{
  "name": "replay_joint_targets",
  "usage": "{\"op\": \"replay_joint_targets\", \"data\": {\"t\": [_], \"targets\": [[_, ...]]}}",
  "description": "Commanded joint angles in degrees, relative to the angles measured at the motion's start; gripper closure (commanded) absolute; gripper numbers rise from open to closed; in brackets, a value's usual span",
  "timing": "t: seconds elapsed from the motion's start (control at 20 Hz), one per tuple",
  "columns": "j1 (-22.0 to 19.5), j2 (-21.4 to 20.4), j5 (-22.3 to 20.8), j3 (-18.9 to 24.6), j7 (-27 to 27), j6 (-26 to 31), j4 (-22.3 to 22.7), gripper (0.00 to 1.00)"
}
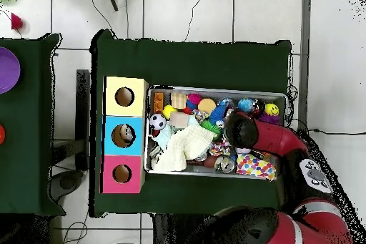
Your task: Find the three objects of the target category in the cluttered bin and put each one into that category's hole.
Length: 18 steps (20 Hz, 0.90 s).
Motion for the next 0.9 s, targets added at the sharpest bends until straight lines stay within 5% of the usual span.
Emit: {"op": "replay_joint_targets", "data": {"t": [0.05, 0.5, 0.9], "targets": [[-3.39, 8.68, -5.42, 6.43, -1.28, -4.96, -1.69, 1.00], [-0.95, 6.85, -4.15, 3.51, 3.93, -4.78, -0.42, 1.00], [-0.51, -1.24, -3.49, 3.59, 3.34, -0.59, 4.93, 1.00]]}}
